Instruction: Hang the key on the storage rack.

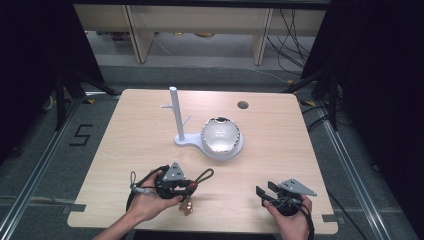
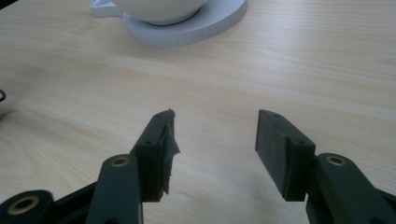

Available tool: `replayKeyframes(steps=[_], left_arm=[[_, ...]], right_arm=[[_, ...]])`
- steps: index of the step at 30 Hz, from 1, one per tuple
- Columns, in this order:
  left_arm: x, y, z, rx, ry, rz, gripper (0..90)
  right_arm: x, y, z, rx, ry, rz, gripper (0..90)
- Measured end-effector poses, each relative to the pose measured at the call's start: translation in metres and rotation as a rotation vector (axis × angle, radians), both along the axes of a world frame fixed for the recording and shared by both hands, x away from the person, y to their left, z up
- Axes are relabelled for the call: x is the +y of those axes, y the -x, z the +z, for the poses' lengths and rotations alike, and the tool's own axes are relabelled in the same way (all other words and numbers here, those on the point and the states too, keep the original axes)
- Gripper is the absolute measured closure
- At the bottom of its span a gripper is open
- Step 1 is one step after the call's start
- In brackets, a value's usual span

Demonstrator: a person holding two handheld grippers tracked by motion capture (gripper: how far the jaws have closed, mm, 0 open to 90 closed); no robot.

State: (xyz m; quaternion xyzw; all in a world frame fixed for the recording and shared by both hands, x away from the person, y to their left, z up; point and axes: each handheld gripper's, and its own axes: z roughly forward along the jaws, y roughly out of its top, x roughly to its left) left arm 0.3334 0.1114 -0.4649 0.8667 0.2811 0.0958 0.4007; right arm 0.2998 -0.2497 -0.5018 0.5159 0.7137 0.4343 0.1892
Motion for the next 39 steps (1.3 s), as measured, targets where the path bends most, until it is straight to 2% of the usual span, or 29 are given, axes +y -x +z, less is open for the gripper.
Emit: replayKeyframes(steps=[1,2,5,6,7,8,10,11,12,13,14,15,17,19,20,21,23,24,26,27,32,34,36,37,39], left_arm=[[0.001,0.001,0.0,-0.009,0.003,0.001,68.6],[0.003,0.002,0.001,-0.029,0.011,-0.006,68.7],[0.006,0.004,0.001,-0.04,0.037,0.011,68.7],[0.007,0.005,0.001,-0.055,0.049,0.014,68.7],[0.009,0.006,0.002,-0.068,0.042,0.016,68.7],[0.008,0.007,0.001,-0.056,0.072,0.03,68.7],[0.012,0.007,0.003,-0.077,0.067,0.025,68.7],[0.012,0.008,0.003,-0.07,0.096,0.036,68.6],[0.015,0.007,0.004,-0.086,0.082,0.025,68.6],[0.014,0.008,0.003,-0.083,0.113,0.039,68.6],[0.017,0.007,0.005,-0.082,0.097,0.029,68.6],[0.017,0.009,0.004,-0.09,0.119,0.049,68.6],[0.021,0.009,0.005,-0.1,0.128,0.047,68.6],[0.023,0.01,0.006,-0.104,0.133,0.066,68.6],[0.025,0.009,0.006,-0.111,0.151,0.06,68.6],[0.027,0.011,0.007,-0.11,0.163,0.075,68.6],[0.03,0.011,0.008,-0.123,0.172,0.086,68.7],[0.032,0.011,0.009,-0.125,0.178,0.087,68.7],[0.034,0.012,0.01,-0.132,0.185,0.096,68.7],[0.036,0.012,0.01,-0.128,0.189,0.092,68.7],[0.042,0.012,0.01,-0.128,0.208,0.114,68.7],[0.044,0.013,0.011,-0.13,0.199,0.119,68.7],[0.047,0.013,0.012,-0.14,0.217,0.13,68.6],[0.048,0.013,0.013,-0.143,0.215,0.128,68.7],[0.05,0.013,0.014,-0.151,0.222,0.138,68.7]], right_arm=[[0.0,0.0,0.0,0.002,-0.018,0.011,48.2],[0.0,-0.001,-0.001,-0.002,-0.011,0.012,48.2],[0.001,0.0,-0.001,0.0,0.003,0.009,48.0],[0.001,0.0,-0.001,-0.003,0.004,0.008,48.0],[0.001,0.0,0.0,0.001,0.001,0.006,47.9],[0.004,0.002,0.001,0.017,-0.021,-0.014,47.9],[0.003,0.003,0.001,0.019,-0.025,-0.015,47.9],[0.003,0.003,0.001,0.019,-0.021,-0.017,47.9],[0.0,0.0,0.0,-0.018,0.008,0.004,47.9],[0.001,0.0,0.0,-0.019,-0.008,0.008,47.9],[0.001,0.0,0.0,-0.021,-0.005,0.005,47.9],[0.001,0.0,0.0,-0.021,-0.003,0.003,47.9],[0.001,0.001,0.001,-0.014,0.001,0.0,47.9],[0.0,0.002,0.002,-0.013,0.013,-0.005,47.9],[0.0,0.002,0.002,-0.013,0.014,-0.007,47.9],[0.0,0.002,0.002,-0.013,0.017,-0.006,47.9],[0.001,0.001,0.0,-0.023,0.005,-0.002,47.9],[0.0,0.001,0.0,-0.028,0.021,-0.007,47.9],[0.0,0.001,0.0,-0.028,0.021,-0.007,48.0],[0.003,0.003,0.001,-0.002,-0.003,-0.026,47.9],[0.003,0.003,0.002,-0.004,0.0,-0.02,47.9],[0.004,0.004,0.002,0.004,-0.013,-0.019,47.9],[0.004,0.004,0.002,0.006,-0.019,-0.018,47.9],[0.002,0.003,0.002,-0.01,-0.006,-0.006,47.9],[0.003,0.002,0.001,-0.018,-0.015,-0.003,47.9]])
